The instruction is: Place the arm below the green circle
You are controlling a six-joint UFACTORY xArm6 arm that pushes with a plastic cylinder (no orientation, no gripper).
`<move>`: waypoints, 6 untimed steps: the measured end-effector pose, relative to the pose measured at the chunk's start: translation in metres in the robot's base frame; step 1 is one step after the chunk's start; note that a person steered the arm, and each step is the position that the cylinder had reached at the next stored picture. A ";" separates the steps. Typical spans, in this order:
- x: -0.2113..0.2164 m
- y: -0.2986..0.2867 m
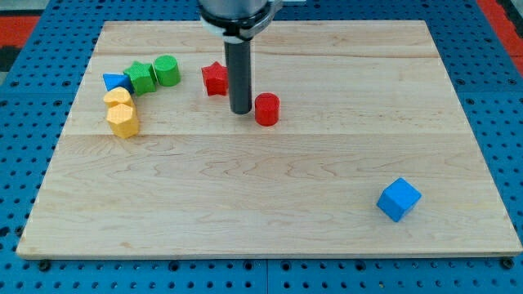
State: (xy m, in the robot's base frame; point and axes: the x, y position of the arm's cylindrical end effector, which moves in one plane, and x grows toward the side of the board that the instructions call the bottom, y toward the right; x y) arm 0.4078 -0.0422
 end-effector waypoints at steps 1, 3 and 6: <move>0.053 0.010; -0.007 0.035; -0.020 -0.110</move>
